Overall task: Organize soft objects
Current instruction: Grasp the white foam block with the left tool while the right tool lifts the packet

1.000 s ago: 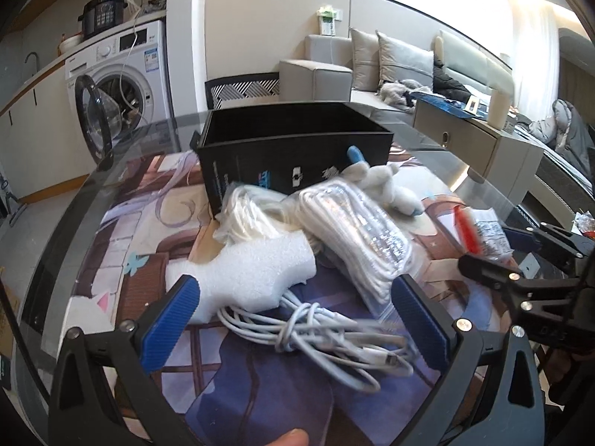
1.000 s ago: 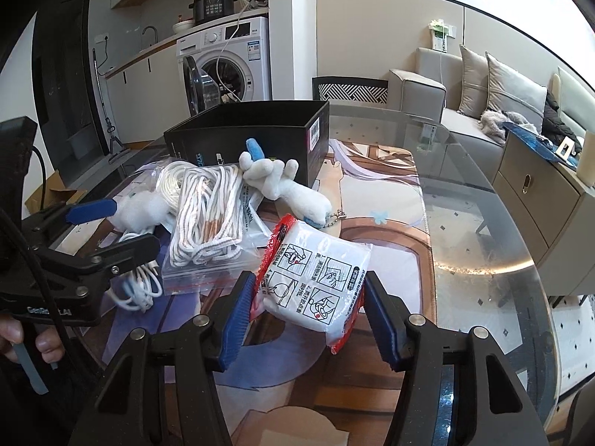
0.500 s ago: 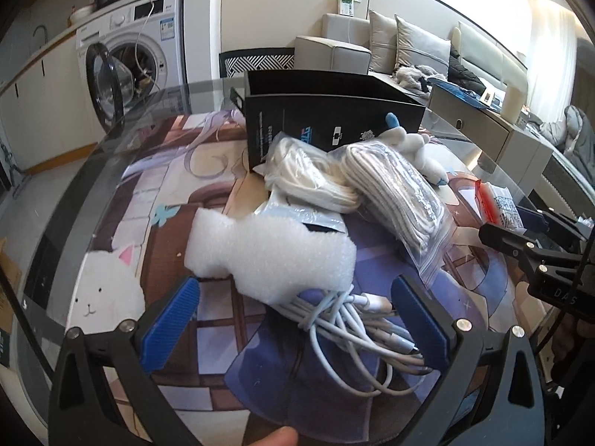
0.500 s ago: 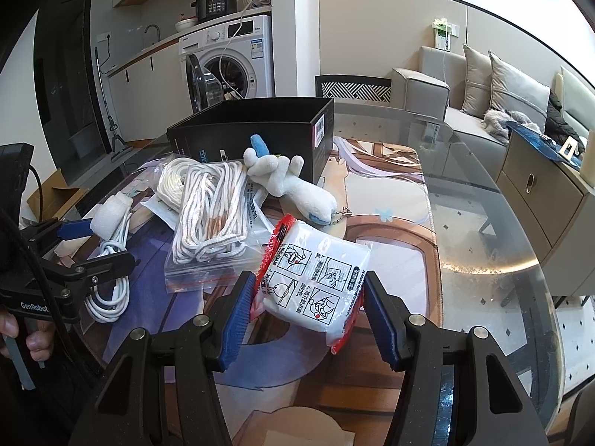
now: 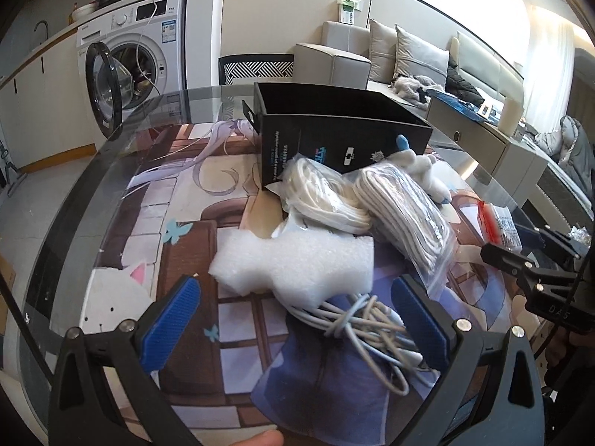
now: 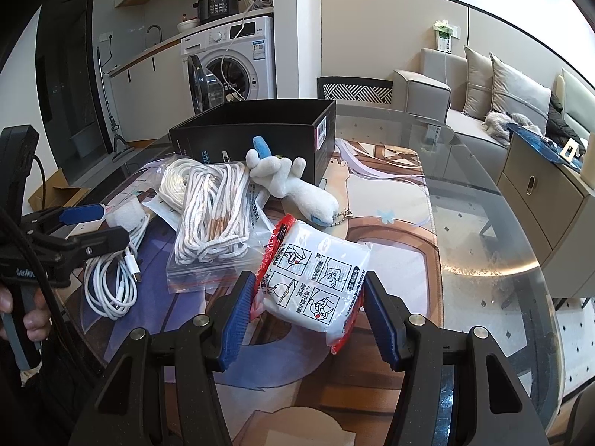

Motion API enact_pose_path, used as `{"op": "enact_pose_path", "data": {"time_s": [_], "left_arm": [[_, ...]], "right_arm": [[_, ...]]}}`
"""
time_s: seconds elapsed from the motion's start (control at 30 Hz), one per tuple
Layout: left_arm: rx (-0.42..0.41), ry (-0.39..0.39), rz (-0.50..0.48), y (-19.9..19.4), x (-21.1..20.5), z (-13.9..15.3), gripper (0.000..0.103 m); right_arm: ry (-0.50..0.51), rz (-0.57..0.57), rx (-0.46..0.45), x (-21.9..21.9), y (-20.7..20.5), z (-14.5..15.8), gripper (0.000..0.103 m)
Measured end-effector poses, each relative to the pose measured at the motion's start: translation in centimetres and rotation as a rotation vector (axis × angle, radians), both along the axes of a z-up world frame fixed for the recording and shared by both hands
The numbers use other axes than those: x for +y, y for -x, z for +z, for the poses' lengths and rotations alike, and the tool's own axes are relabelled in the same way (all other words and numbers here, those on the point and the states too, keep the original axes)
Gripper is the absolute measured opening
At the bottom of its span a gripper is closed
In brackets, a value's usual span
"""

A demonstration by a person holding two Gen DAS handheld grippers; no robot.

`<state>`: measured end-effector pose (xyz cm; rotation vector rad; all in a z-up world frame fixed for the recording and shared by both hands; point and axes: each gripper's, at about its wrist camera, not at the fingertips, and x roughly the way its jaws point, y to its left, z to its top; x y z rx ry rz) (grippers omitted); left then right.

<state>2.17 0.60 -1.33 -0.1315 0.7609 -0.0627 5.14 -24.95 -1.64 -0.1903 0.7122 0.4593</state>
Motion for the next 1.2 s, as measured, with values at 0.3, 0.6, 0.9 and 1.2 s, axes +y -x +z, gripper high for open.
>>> {"op": "enact_pose_path", "data": {"time_s": [0.3,0.6,0.9,1.2], "left_arm": [[0.022,0.013,-0.018,-1.7,0.3,-0.1,0.103],[0.071,0.006,-0.043,-2.8,-0.5,-0.3,0.091],[0.028,0.011,-0.061,-1.9,-0.3,0.9,0.09],[-0.024,-0.008,-0.041,-1.7,0.0,2.5,0.09]], "right_arm": [[-0.01,0.005,-0.007,-0.2,0.0,0.3,0.059],[-0.025,0.01,-0.023,-0.3,0.0,0.9,0.059],[-0.023,0.02,-0.033,0.3,0.1,1.4,0.059],[-0.04,0.047,-0.065,1.1,0.3,3.3,0.059]]}}
